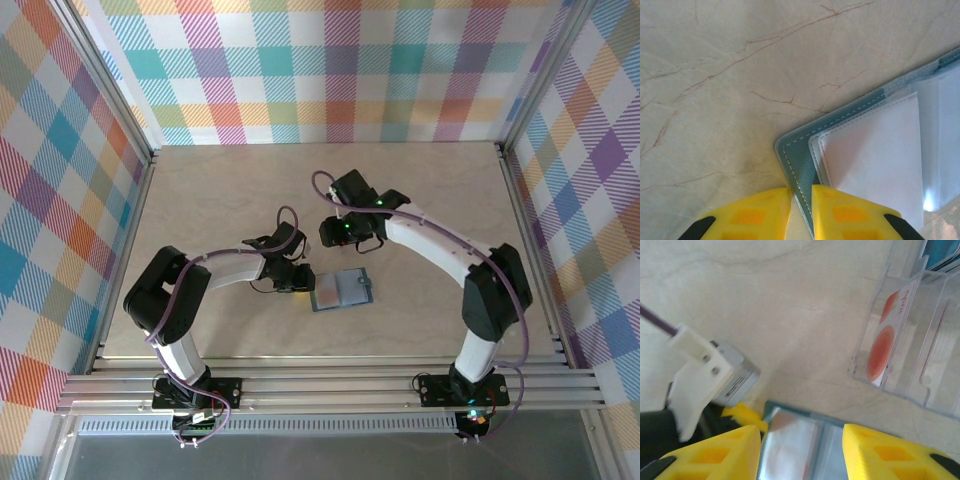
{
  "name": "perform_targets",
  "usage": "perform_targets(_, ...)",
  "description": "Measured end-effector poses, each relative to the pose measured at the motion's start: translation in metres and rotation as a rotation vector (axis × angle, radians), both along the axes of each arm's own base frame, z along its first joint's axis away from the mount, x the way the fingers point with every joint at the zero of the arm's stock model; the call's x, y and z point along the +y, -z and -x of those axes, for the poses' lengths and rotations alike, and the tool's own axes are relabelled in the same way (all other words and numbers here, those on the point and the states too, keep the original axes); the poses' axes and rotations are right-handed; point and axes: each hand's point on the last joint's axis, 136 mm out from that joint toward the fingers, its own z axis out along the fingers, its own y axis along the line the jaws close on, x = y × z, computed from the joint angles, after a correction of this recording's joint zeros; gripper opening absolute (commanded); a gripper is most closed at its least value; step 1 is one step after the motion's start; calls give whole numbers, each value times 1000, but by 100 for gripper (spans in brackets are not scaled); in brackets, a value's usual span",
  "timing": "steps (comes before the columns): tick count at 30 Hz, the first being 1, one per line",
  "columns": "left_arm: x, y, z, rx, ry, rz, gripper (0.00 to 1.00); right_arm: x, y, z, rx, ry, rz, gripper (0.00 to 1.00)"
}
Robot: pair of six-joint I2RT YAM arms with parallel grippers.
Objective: Put the credit cards into the card holder
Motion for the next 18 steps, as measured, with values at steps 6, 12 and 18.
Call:
perform_targets(6,0,0,0,2,0,-1,21,-8,32,-15,26,14,150,52)
perform_targets(12,0,0,0,2,0,-1,21,-15,48,-23,32,17,236,53)
perform_targets(18,0,0,0,2,0,-1,21,-16,59,-32,29,12,289,53)
